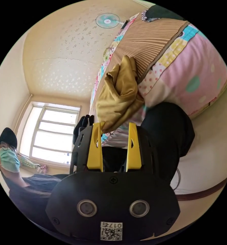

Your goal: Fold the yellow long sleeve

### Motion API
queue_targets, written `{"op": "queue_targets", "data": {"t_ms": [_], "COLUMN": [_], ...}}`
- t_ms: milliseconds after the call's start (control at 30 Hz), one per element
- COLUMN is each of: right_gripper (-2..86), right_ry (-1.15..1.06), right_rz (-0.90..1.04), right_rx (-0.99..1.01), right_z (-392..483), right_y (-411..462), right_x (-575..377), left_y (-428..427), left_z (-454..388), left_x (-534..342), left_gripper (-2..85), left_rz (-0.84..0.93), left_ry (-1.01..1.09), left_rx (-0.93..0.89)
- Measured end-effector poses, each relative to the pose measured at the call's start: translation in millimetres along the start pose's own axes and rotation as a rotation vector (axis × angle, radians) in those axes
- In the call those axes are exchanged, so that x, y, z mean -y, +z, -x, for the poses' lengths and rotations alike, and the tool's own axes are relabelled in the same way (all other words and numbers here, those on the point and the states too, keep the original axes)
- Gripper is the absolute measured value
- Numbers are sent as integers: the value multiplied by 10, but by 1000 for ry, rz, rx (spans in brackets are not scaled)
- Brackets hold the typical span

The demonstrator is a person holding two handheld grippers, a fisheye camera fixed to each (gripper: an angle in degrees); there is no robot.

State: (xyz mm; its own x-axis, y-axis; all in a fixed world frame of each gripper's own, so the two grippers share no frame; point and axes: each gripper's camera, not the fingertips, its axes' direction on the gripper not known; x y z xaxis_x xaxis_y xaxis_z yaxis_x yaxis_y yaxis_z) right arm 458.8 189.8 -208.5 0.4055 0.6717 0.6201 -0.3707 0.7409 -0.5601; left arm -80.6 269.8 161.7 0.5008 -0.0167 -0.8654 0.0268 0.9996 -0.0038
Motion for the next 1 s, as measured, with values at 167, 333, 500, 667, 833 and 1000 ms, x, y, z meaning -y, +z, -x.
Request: {"op": "queue_targets", "data": {"t_ms": [167,333,500,667,833,1000], "right_gripper": [205,159,115,112,99,79], "right_ry": [145,178,-170,-490,-279,97], "right_rz": [18,57,35,-123,-385,-662], "right_rx": [306,652,601,562,231,-244], "right_z": [-191,-349,361,1140,546,-595], "right_y": [-200,-153,-480,-1318,-2033,-2398], "right_x": [9,382,993,2046,2690,1889], "left_y": [14,275,-59,-317,-273,-476], "left_z": [-665,-1424,-1983,-2034,-1539,-1065], "left_x": [-323,-1063,-1594,-1666,-1552,-1493], "left_gripper": [52,51,5,11,44,52], "left_rz": [89,250,88,20,93,78], "left_ry": [187,453,755,786,588,440], "left_rx": [-154,-74,158,207,107,129]}}
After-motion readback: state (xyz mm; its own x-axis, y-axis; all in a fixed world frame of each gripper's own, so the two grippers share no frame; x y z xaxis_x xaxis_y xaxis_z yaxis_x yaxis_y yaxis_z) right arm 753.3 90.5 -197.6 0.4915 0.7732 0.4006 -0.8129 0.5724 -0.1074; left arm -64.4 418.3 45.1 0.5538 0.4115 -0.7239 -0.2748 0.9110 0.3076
